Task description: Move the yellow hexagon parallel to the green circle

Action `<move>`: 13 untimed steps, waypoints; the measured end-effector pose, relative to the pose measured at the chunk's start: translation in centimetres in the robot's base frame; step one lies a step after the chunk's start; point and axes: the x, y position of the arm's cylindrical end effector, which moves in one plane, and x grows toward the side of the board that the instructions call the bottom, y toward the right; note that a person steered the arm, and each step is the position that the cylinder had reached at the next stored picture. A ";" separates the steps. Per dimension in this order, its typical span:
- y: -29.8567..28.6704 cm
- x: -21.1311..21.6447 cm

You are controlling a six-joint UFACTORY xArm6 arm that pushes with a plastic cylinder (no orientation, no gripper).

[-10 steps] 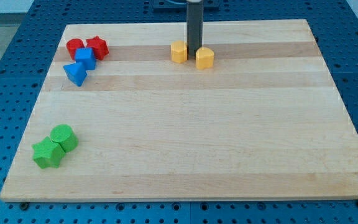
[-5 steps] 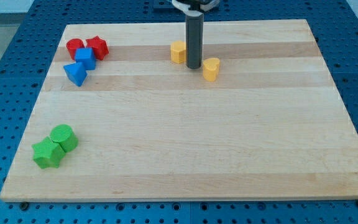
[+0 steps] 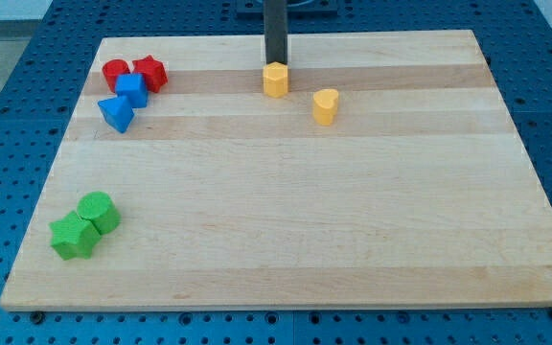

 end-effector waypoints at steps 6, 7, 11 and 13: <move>2.1 14.1; 2.1 14.6; -1.2 18.5; -5.4 20.5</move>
